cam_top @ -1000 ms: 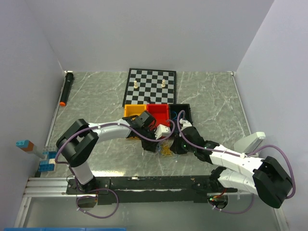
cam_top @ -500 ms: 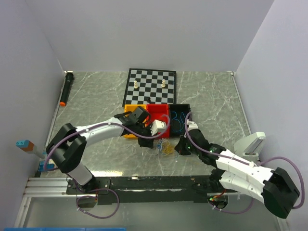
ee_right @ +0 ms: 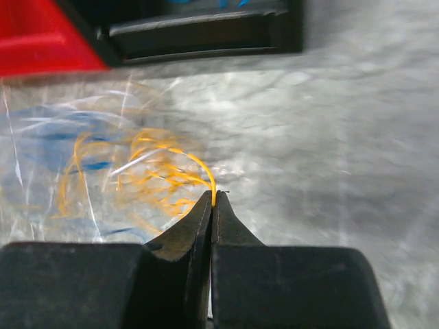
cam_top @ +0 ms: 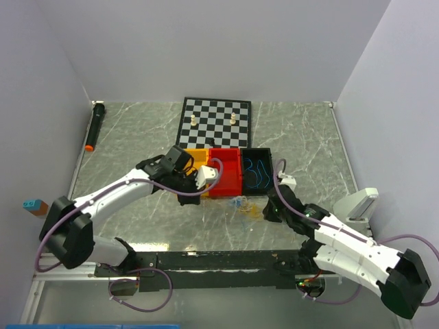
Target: Untangle the cables
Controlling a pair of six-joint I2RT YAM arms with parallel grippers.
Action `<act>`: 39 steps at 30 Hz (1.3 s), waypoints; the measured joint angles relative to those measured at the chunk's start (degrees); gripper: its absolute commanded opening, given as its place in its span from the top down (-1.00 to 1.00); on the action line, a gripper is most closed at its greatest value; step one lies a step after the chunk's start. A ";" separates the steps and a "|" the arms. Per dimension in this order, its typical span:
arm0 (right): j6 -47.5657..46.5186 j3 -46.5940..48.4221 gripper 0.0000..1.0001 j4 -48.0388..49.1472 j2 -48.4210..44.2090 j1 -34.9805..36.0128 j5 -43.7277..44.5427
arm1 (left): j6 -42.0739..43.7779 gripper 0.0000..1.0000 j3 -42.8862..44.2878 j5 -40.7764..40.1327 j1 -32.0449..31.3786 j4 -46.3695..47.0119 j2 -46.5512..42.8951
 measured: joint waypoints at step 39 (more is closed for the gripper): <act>2.49 17.59 1.00 -24.39 -13.66 -0.31 18.71 | 17.84 0.64 -14.71 -21.53 34.45 -10.73 -11.72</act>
